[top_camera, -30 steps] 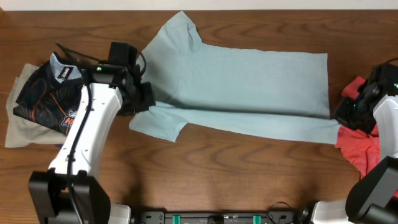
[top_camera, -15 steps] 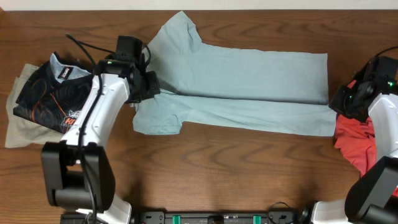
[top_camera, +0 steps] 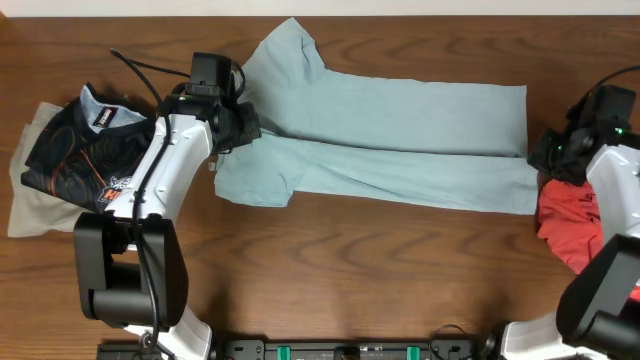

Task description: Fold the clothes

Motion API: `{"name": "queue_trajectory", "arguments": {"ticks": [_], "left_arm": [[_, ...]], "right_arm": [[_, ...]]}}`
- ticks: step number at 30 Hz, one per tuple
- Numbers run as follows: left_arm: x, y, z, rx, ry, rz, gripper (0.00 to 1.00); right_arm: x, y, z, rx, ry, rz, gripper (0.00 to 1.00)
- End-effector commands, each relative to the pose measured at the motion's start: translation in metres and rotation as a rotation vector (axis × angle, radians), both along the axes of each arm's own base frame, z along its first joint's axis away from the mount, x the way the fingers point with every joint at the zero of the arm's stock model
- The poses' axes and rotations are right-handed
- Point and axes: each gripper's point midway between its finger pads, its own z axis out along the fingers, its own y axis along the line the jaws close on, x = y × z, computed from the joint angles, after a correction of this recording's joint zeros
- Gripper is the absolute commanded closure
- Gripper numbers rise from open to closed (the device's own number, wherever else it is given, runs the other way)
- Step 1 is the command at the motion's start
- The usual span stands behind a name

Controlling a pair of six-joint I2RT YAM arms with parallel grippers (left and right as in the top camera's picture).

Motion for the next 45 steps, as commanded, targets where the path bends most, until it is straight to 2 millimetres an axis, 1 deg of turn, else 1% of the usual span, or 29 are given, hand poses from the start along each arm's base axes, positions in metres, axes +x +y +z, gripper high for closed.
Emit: {"name": "queue_trajectory", "arguments": {"ticks": [1,2,4,10,17,21,25,27,31,38,40,41,43,45], "left_arm": [[0.000,0.004,-0.003,0.007,0.010,0.027,0.71],[-0.002,0.004,-0.004,0.008,0.018,0.027,0.65],[-0.008,0.005,-0.006,0.011,0.045,0.027,0.57],[-0.038,0.004,-0.016,0.027,0.167,0.014,0.57],[-0.058,-0.009,-0.027,0.054,0.223,-0.078,0.57],[-0.074,-0.018,-0.043,0.064,0.260,-0.112,0.56],[-0.091,-0.027,-0.062,0.073,0.290,-0.146,0.47],[-0.098,-0.031,-0.071,0.077,0.297,-0.163,0.42],[-0.114,-0.040,-0.086,0.086,0.315,-0.202,0.40],[-0.127,-0.058,-0.092,0.100,0.324,-0.267,0.40],[-0.127,-0.062,-0.092,0.101,0.318,-0.279,0.41],[-0.126,-0.062,-0.092,0.106,0.312,-0.281,0.46],[-0.122,-0.057,-0.093,0.148,0.295,-0.274,0.64],[-0.118,-0.051,-0.093,0.183,0.279,-0.264,0.76]], "right_arm": [[0.003,0.007,-0.012,0.017,0.021,0.023,0.66],[0.003,0.007,-0.016,0.019,0.031,0.023,0.62],[-0.001,0.008,-0.023,0.028,0.057,0.023,0.60],[-0.019,0.014,-0.042,0.062,0.159,0.023,0.60],[-0.043,0.020,-0.065,0.087,0.263,0.020,0.60],[-0.058,0.022,-0.079,0.082,0.301,0.016,0.61],[-0.068,0.025,-0.090,0.084,0.317,0.015,0.60],[-0.071,0.026,-0.093,0.085,0.322,0.016,0.60],[-0.072,0.026,-0.094,0.086,0.325,0.016,0.60],[-0.072,0.026,-0.094,0.086,0.325,0.016,0.60],[-0.072,0.026,-0.094,0.087,0.328,0.016,0.60],[-0.073,0.026,-0.094,0.087,0.328,0.015,0.60],[-0.073,0.026,-0.094,0.088,0.328,0.015,0.60],[-0.073,0.026,-0.094,0.087,0.329,0.016,0.60]]}}
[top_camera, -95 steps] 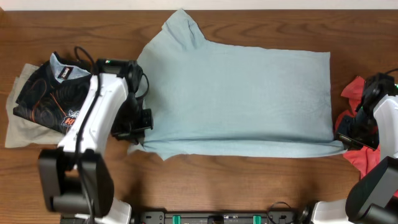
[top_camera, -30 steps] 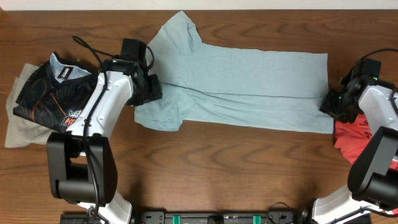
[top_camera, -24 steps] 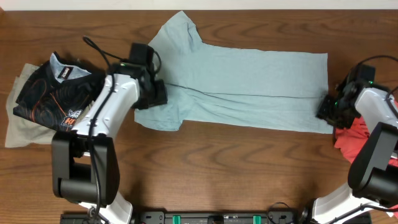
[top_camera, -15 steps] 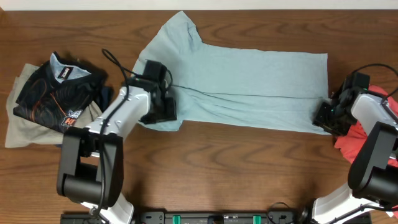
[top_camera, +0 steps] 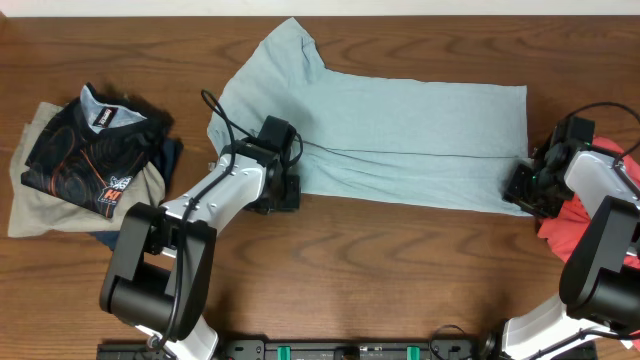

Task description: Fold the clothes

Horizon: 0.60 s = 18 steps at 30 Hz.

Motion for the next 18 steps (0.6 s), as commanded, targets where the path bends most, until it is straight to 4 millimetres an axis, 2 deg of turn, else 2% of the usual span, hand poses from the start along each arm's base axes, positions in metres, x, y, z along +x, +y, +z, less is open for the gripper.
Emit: {"name": "queue_trajectory", "arguments": {"ticks": [1,4,8,10,13,18], "left_arm": [[0.004,0.016,-0.004,0.090,-0.028,0.001,0.80],[0.008,0.020,-0.004,0.115,-0.044,0.005,0.94],[0.021,0.022,0.001,0.134,-0.096,0.013,0.94],[0.038,0.022,0.012,0.155,-0.153,-0.002,0.94],[0.078,0.020,0.043,0.184,-0.295,-0.019,0.94],[0.170,0.010,0.134,0.185,-0.679,0.014,0.94]], "right_arm": [[-0.013,0.005,-0.011,0.003,0.048,0.014,0.60],[-0.013,0.005,-0.011,0.002,0.049,0.018,0.60],[-0.013,0.005,-0.011,0.002,0.049,0.018,0.59],[-0.013,0.005,-0.011,0.002,0.048,0.018,0.59],[-0.013,0.005,-0.011,0.002,0.048,0.018,0.59],[-0.013,0.005,-0.011,0.003,0.052,0.017,0.59]]}}
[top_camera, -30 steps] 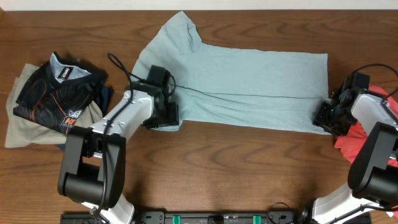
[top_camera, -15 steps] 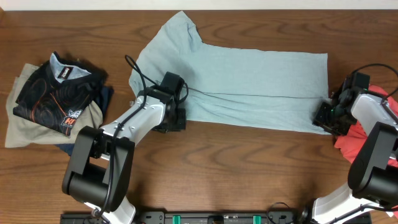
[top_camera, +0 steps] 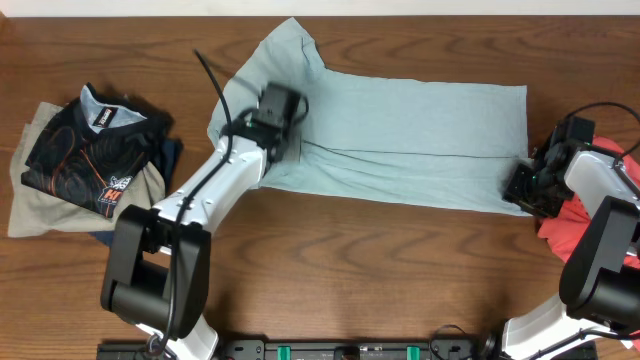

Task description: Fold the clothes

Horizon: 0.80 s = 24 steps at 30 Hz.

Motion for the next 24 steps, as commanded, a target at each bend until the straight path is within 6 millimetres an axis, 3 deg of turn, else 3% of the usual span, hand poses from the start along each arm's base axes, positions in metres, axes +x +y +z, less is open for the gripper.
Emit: {"name": "queue_trajectory", "arguments": {"ticks": [1,2,3,4,5,6,8,12,20,24], "left_arm": [[0.055,0.006,0.070,0.049,-0.248,0.013,0.94],[0.067,0.005,0.087,0.026,-0.309,0.023,0.94],[0.074,0.004,0.098,0.009,-0.344,0.030,0.86],[0.078,0.003,0.105,-0.010,-0.362,0.038,0.62],[0.077,0.002,0.106,-0.018,-0.360,0.037,0.42],[0.074,0.001,0.101,-0.020,-0.336,0.027,0.33],[0.058,0.002,0.083,-0.003,-0.241,0.010,0.25],[0.017,0.019,0.042,0.070,-0.024,0.005,0.22],[-0.045,0.066,-0.009,0.101,0.254,0.185,0.23],[-0.063,0.086,-0.032,0.106,0.310,0.246,0.35]], "right_arm": [[-0.013,0.006,-0.011,0.004,0.052,0.017,0.59],[-0.014,0.006,-0.011,0.004,0.053,0.017,0.59],[-0.014,0.006,-0.011,0.005,0.055,0.017,0.59],[-0.015,0.006,-0.011,0.005,0.058,0.017,0.60],[-0.015,0.006,-0.011,0.006,0.059,0.017,0.60],[-0.016,0.006,-0.011,0.006,0.061,0.017,0.60],[-0.016,0.006,-0.011,0.007,0.063,0.017,0.60],[-0.016,0.006,-0.011,0.007,0.062,0.017,0.59],[-0.017,0.007,-0.011,0.008,0.066,0.018,0.59],[-0.017,0.007,-0.011,0.009,0.067,0.018,0.59]]}}
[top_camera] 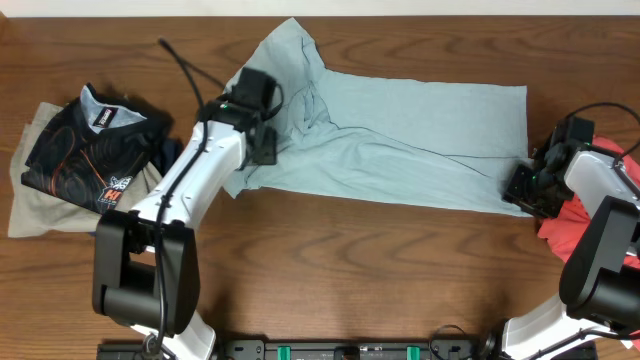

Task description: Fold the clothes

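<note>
A light blue shirt [400,130] lies spread across the middle of the table, its collar end to the left. My left gripper [264,148] sits on the shirt's left part, shut on a bunch of its cloth, and creases fan out from there toward the right. At the shirt's lower right corner my right gripper [519,187] is down on the hem and looks shut on it. The fingers of both are largely hidden by the arms.
A stack of folded clothes [85,160], a black patterned jersey on beige cloth, lies at the far left. A red garment [570,225] lies at the right edge under my right arm. Bare wood runs along the front.
My left gripper has shifted a little left and toward the back with the cloth in it. The shirt's left part is now bunched and creased. The right gripper has stayed at the corner.
First the shirt lay with its lower left sleeve spread out, my left gripper beside it and my right gripper off the right hem. Then the left was down on that sleeve and the right on the lower right corner. Then the sleeve lay folded inward, and now the cloth is drawn leftward.
</note>
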Motion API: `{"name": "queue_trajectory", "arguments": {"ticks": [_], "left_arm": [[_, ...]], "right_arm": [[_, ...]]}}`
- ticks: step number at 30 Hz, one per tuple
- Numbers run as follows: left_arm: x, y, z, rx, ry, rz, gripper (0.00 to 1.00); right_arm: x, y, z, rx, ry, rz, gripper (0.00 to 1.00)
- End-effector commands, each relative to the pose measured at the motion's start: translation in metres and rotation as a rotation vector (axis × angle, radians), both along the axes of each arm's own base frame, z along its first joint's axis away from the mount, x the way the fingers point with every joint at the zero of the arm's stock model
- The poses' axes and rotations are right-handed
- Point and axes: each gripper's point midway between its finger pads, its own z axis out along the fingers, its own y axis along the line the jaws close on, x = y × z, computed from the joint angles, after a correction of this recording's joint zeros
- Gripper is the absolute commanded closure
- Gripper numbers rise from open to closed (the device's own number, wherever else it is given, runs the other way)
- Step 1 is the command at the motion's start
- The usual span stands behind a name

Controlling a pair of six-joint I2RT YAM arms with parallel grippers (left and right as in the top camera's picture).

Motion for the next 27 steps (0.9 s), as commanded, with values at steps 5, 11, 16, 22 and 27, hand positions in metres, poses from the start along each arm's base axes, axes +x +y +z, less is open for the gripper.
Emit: {"name": "queue_trajectory", "arguments": {"ticks": [5,11,16,22,27], "left_arm": [[-0.032,0.033,-0.044,0.006,0.079,0.136,0.48],[-0.040,0.031,-0.063,-0.020,0.077,0.143,0.59],[-0.035,0.032,-0.063,-0.023,0.054,0.146,0.94],[-0.046,0.076,-0.055,0.145,0.076,0.220,0.94],[-0.051,0.115,-0.049,0.226,0.073,0.327,0.93]], "right_arm": [[-0.016,0.006,-0.011,0.007,0.062,0.018,0.59],[-0.016,0.006,-0.011,0.007,0.061,0.017,0.59],[-0.016,0.006,-0.011,0.007,0.062,0.018,0.59],[-0.021,-0.003,-0.011,-0.043,0.088,0.017,0.60],[-0.024,-0.007,-0.011,-0.049,0.096,0.006,0.60]]}}
